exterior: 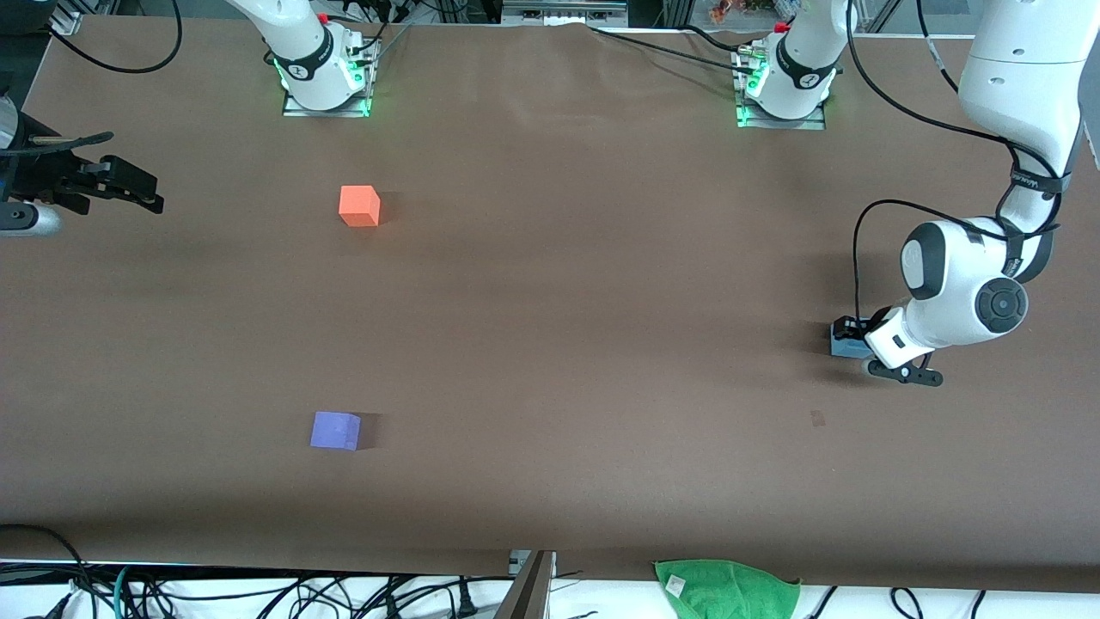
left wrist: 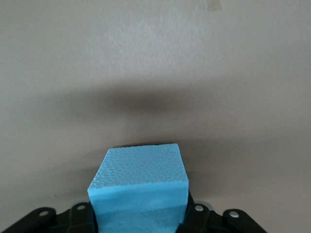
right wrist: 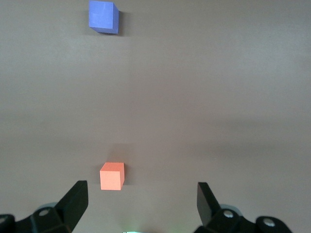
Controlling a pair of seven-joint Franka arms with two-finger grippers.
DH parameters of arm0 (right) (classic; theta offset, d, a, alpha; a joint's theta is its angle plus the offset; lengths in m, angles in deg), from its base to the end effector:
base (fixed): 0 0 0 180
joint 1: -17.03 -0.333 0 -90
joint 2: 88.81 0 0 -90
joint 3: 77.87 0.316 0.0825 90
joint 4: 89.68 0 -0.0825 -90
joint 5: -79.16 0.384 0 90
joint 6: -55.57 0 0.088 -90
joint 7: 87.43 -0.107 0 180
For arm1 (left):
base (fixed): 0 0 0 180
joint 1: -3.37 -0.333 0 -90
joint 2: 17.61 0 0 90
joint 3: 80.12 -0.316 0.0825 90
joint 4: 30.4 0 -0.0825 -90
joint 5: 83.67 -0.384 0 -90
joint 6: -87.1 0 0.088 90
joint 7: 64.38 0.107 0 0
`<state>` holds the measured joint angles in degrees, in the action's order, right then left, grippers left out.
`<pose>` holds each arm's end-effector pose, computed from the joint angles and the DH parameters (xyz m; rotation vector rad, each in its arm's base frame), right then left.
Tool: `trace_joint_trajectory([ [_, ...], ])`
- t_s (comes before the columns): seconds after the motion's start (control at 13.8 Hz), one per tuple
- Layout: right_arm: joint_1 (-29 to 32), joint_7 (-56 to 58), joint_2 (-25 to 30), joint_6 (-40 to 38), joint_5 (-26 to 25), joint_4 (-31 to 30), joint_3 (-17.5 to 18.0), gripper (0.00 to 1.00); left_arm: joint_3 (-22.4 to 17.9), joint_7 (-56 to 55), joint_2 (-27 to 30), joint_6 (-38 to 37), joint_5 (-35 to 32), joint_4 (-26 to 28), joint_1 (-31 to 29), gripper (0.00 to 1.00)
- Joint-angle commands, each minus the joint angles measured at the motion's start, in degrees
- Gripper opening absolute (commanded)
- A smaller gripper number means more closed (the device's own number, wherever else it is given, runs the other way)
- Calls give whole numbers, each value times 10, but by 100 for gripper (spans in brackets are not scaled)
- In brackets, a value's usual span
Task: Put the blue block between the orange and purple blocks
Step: 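Close the left gripper on the light-blue cube and lift it, then carry the blue cube toward the table middle and set it down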
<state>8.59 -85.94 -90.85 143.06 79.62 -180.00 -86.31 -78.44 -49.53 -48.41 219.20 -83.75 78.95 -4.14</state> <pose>0.5593 0.0023 0.5986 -3.1346 -0.0406 0.1326 0.6110 0.0630 0.2021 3.0859 -0.2402 -0.2099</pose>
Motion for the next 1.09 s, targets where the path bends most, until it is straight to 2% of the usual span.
trace_joint_trajectory([
  [0.0,3,7,-3,-1,8,10,-1,99,9,-15,40,-71,-17,-25,3,24],
  [0.22,3,7,-3,-2,9,10,-1,99,19,-71,45,-179,-17,-102,35,24],
  [0.36,3,7,-3,-2,9,10,-1,99,19,-125,43,-213,-14,-140,87,24],
  [0.58,3,7,-4,-1,9,10,-1,99,21,-248,35,-218,-8,-169,178,25],
  [1.02,4,6,-3,-1,10,10,-2,99,23,-453,-65,-209,31,-269,343,25],
])
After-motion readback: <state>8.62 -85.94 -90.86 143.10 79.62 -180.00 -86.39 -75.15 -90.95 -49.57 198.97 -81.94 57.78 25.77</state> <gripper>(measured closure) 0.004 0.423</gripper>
